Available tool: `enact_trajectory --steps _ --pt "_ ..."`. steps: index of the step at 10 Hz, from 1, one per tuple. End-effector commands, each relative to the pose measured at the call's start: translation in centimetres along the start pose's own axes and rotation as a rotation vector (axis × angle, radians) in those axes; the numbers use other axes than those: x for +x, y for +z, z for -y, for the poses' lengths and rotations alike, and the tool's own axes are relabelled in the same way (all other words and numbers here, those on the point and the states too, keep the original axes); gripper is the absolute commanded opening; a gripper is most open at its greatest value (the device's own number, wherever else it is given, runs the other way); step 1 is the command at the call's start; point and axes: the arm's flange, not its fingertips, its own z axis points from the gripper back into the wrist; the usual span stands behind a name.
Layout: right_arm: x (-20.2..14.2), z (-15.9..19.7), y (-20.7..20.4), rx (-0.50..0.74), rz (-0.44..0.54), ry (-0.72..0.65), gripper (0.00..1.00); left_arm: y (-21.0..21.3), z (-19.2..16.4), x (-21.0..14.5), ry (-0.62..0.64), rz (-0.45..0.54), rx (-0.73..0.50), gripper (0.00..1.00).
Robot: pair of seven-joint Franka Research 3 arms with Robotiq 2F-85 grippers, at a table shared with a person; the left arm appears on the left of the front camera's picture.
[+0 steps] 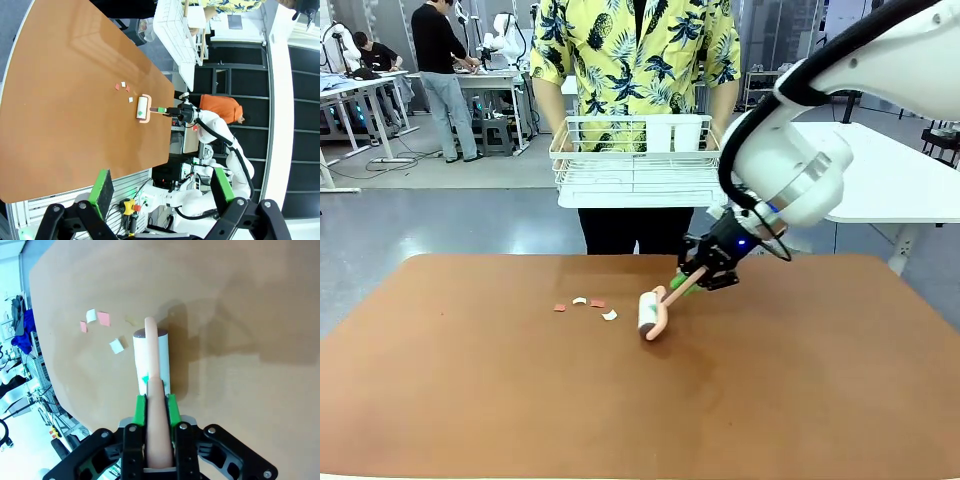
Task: Clean the table.
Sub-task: Clean the table with the Lint Roller when the human lifts the Dish drying rack.
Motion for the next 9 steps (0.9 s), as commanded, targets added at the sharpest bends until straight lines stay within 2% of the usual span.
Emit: enact_trajectory --steps 1,2,3,4,5,8,9 --pt "0.3 -2.1 -5.6 -0.009 -0.034 -0.025 0.21 0.1 -0.1 -0.3 -0.015 0.006 -0.01 1.0" --pt "0.4 -4.2 -8.0 0.005 -0.084 -0.022 0.21 0.1 -0.1 -0.3 -0.015 0.006 -0.01 1.0" --pt "0.9 -6.1 -9.5 0.019 -0.079 -0.051 0.21 0.1 -0.1 -0.3 -0.015 0.006 -0.01 1.0" --pt "1.8 -7.8 -11.0 0.011 -0.022 -0.107 0.21 0.1 -0.1 -0.3 -0.015 0.006 -0.01 1.0" --pt "2.0 -9.9 -12.6 0.011 -0.004 -0.1 0.21 0.1 -0.1 -0.3 -0.015 0.006 -0.01 1.0" --pt "0.4 -15.1 -18.5 -0.027 -0.103 -0.054 0.21 0.1 -0.1 -0.3 -0.015 0.006 -0.01 1.0" --pt "0.0 -16.6 -19.6 -0.04 -0.097 -0.027 0.21 0.1 -0.1 -0.3 -0.015 0.006 -0.01 1.0"
